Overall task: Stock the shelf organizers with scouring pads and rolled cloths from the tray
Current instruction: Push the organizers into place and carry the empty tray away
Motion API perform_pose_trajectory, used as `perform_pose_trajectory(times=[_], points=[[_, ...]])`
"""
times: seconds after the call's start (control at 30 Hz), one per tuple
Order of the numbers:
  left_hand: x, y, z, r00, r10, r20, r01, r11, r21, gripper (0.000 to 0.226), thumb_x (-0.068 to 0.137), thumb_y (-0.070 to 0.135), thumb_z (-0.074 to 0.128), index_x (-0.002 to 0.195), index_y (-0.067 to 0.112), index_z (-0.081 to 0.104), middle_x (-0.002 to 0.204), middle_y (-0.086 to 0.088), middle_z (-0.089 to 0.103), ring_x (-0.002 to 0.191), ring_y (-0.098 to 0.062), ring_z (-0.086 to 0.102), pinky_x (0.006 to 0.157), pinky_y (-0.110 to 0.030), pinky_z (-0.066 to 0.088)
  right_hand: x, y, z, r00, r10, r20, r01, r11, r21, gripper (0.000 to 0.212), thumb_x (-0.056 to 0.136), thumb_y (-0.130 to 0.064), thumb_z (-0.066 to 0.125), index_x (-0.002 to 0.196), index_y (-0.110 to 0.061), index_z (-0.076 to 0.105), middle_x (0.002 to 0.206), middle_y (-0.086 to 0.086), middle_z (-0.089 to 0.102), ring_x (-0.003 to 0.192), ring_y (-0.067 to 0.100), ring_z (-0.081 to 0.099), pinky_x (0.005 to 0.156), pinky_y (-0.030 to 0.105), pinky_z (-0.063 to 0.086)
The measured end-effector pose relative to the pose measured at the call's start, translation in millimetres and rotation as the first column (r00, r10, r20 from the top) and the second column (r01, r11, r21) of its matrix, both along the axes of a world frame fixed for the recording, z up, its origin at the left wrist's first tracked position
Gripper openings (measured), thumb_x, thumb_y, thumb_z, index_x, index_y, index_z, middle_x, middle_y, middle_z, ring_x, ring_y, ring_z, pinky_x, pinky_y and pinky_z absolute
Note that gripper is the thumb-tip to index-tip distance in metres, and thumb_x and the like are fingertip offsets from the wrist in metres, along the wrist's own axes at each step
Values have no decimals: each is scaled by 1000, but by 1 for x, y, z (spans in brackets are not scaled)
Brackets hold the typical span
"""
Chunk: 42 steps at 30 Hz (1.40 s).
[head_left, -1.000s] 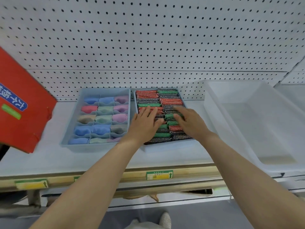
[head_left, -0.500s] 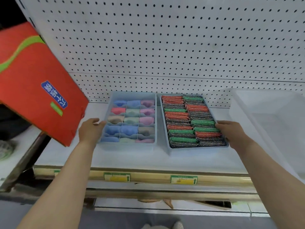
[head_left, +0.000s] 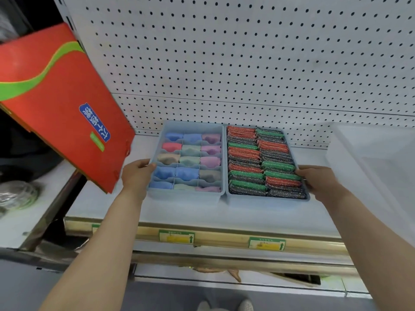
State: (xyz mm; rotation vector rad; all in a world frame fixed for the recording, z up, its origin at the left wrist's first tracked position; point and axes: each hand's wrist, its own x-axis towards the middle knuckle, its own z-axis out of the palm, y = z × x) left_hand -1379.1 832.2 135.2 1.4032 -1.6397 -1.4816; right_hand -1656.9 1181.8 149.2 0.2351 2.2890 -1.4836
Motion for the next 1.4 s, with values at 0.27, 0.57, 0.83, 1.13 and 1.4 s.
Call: perform_pose_trajectory(times=[0.27,0.57,0.83,1.13,1.4], points=[[0,-4,8,999,-12,45,14,999,-44,19,90,11,67,108,10,72,98,-4,67,91,-22,59,81,-30,45,4,-9,-1,999,-24,30,25,999,-35,16,83,-3,73,97,-10,76,93,15,73,79,29,65,91,50,55],[-2,-11,9,985,-39,166,52,996,-77,23,89,11,66,111,6,70,110,-14,68,95,-30,60,90,-41,50,11,-13,8,999,-8,39,9,1000,-9,20,85,-6,72,105,-10,75,102,14,73,85,27,70,85,47,59],[-39,0,52,892,-74,446,257,895,-365,50,90,35,66,128,4,59,126,-29,60,122,-45,51,103,-47,39,6,-1,41,974,203,103,-207,978,34,26,91,-5,66,117,-4,65,105,14,67,85,24,63,84,39,57],[-161,140,130,802,-466,375,593,697,-403,55,93,49,58,136,15,53,143,-11,51,121,-31,54,95,-41,43,-54,85,125,902,400,-162,-327,878,349,37,88,-26,71,124,-19,66,120,5,66,109,24,64,91,35,55],[-244,331,122,578,-752,317,816,519,-257,56,92,52,59,135,16,53,136,-4,56,114,-25,57,90,-33,44,-112,251,153,874,350,-337,-119,826,550,39,88,-33,72,123,-19,68,127,0,65,118,20,58,92,24,42]])
